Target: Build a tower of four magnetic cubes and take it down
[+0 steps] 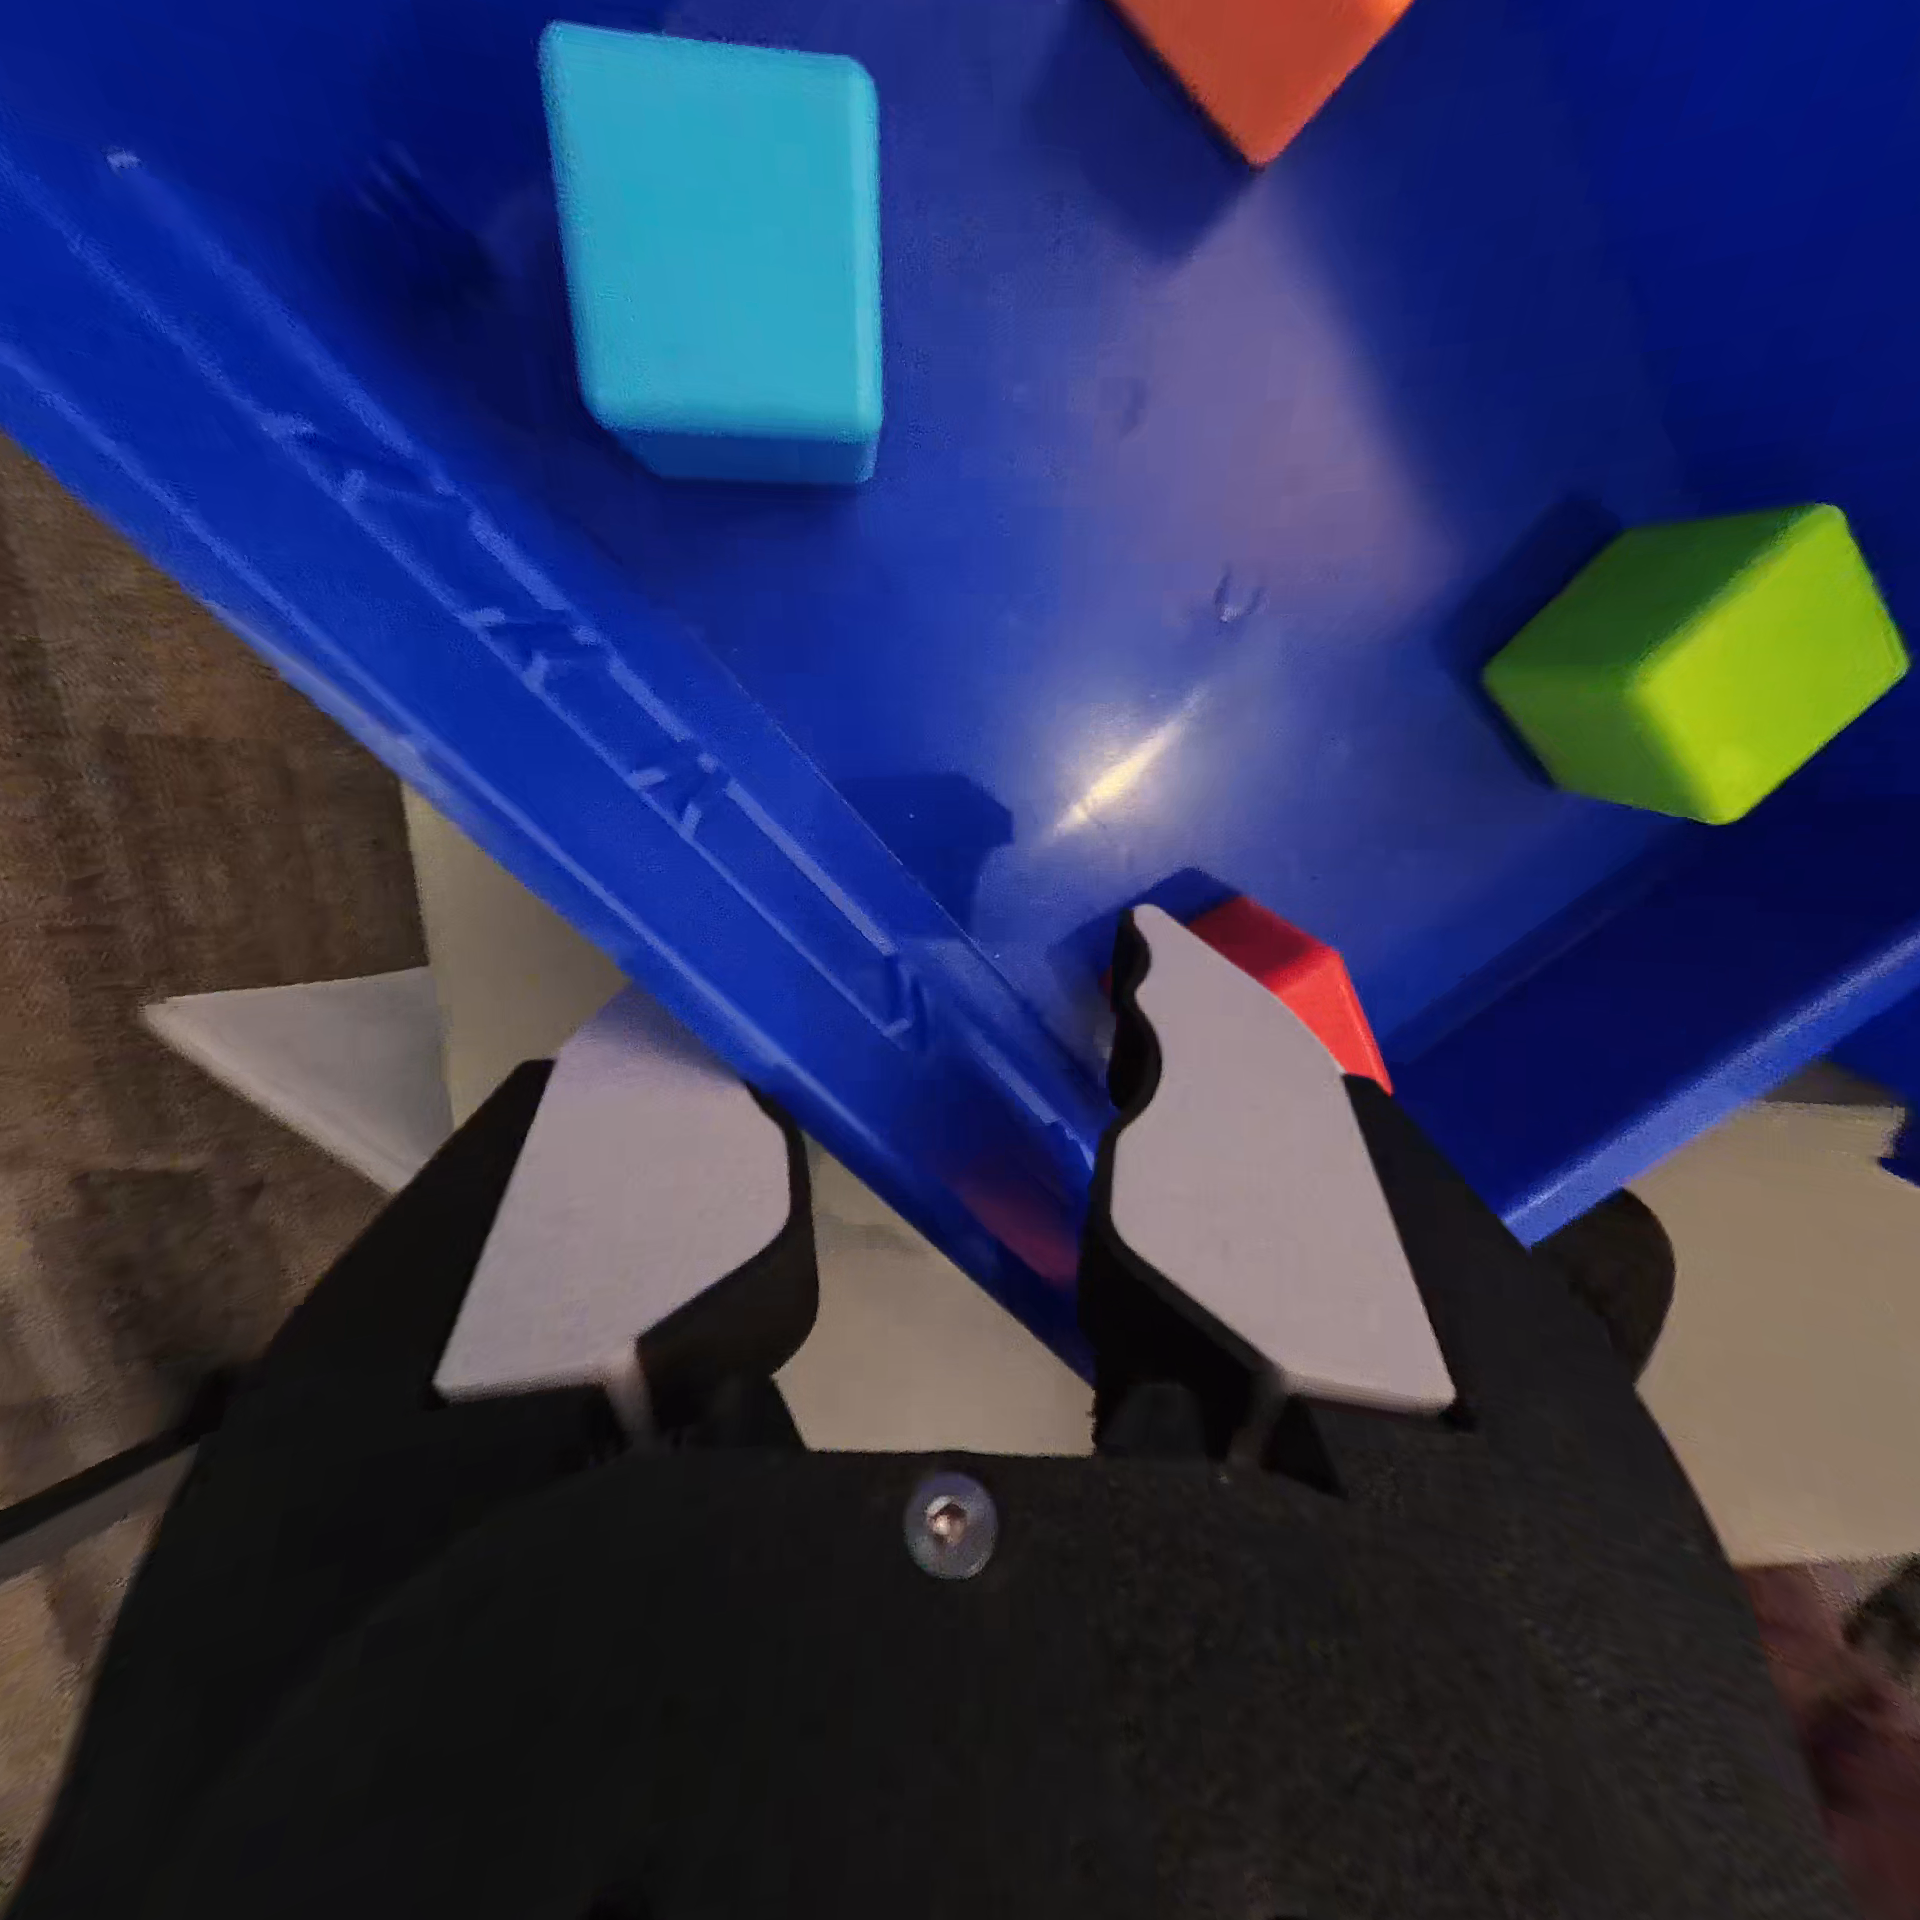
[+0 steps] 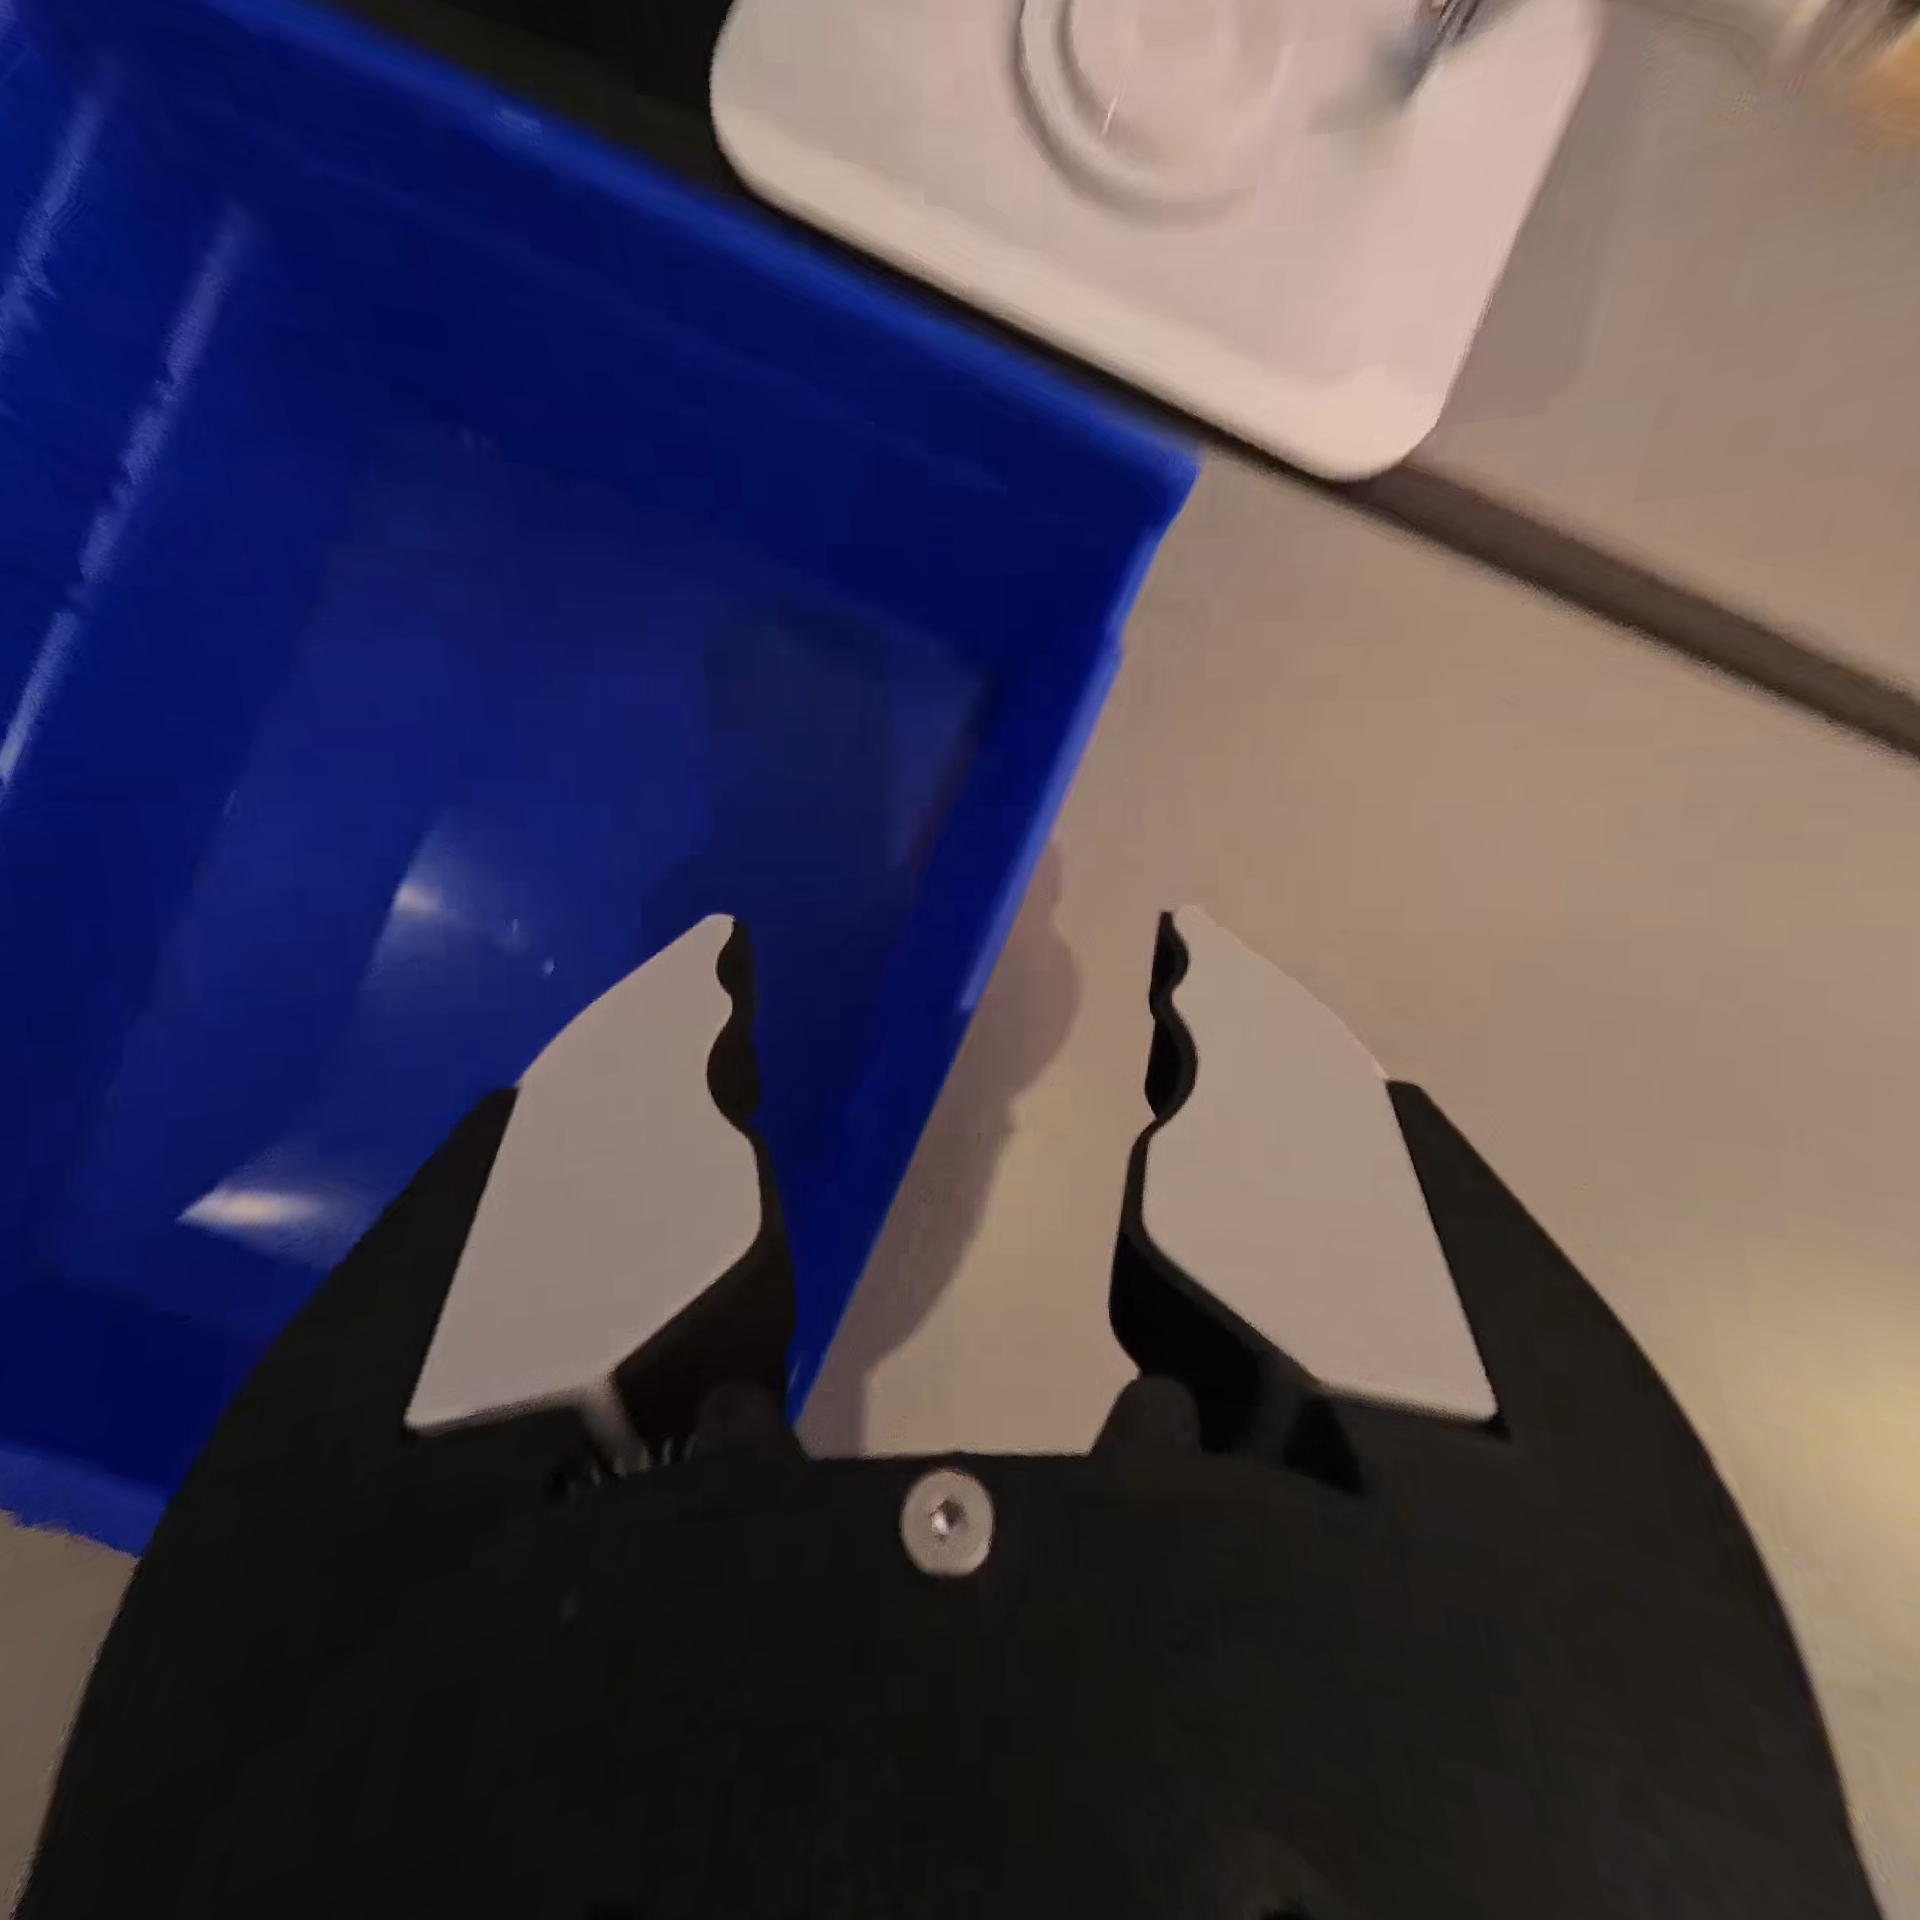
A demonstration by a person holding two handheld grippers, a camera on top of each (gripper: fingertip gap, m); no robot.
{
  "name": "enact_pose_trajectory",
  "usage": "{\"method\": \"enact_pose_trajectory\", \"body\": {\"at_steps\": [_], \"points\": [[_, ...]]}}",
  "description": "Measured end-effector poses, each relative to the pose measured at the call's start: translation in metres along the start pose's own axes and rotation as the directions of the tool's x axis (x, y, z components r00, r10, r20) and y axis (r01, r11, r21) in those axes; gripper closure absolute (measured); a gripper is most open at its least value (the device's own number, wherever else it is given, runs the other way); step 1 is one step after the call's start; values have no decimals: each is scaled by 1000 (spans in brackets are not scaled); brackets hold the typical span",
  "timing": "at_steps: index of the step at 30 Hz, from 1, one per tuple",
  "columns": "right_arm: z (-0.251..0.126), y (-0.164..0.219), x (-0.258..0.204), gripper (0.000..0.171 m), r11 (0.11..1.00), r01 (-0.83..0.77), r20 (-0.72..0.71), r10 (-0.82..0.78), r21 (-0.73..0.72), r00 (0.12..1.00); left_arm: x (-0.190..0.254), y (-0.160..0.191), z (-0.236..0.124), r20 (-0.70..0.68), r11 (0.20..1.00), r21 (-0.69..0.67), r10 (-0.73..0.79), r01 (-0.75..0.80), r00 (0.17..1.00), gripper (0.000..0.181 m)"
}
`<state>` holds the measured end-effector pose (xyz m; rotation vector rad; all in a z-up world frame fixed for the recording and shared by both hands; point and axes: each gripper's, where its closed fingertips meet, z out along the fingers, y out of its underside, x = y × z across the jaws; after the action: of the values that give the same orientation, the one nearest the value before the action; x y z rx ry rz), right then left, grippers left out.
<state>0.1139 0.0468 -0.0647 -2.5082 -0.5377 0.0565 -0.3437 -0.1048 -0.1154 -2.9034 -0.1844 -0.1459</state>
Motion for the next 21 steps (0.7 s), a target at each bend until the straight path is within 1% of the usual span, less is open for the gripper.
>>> {"method": "enact_pose_trajectory", "body": {"at_steps": [2,3,4,5,6,9,11,14,17,21], "points": [[16,22,-6,99,996,-36,112,45,-78,993,0,-1,1,26,1000,-11,1,-1,1000,126],[21,31,-11,117,992,-36,157,55,-122,986,-1,-4,1,35,1000,-6,10,-10,999,127],[25,39,-15,131,986,-15,194,47,-165,980,-1,-7,2,42,1000,2,19,-19,999,129],[28,42,-19,142,982,6,227,38,-190,973,-1,-11,3,47,999,11,29,-30,998,132],[29,42,-18,144,979,13,235,35,-202,971,-2,-15,4,58,999,24,39,-41,998,135],[33,41,-1,162,973,35,178,7,-230,984,0,-28,7,85,995,48,81,-86,993,141],[34,40,7,164,969,26,200,24,-245,979,3,-36,10,100,991,64,113,-120,988,141],[35,42,24,165,960,-32,251,105,-278,962,10,-46,12,105,984,78,151,-159,983,145],[35,48,56,165,956,-50,214,116,-291,970,22,-53,15,101,974,84,200,-209,975,148],[30,63,106,165,945,-118,176,178,-306,968,40,-61,20,116,952,71,287,-296,951,151]]}}
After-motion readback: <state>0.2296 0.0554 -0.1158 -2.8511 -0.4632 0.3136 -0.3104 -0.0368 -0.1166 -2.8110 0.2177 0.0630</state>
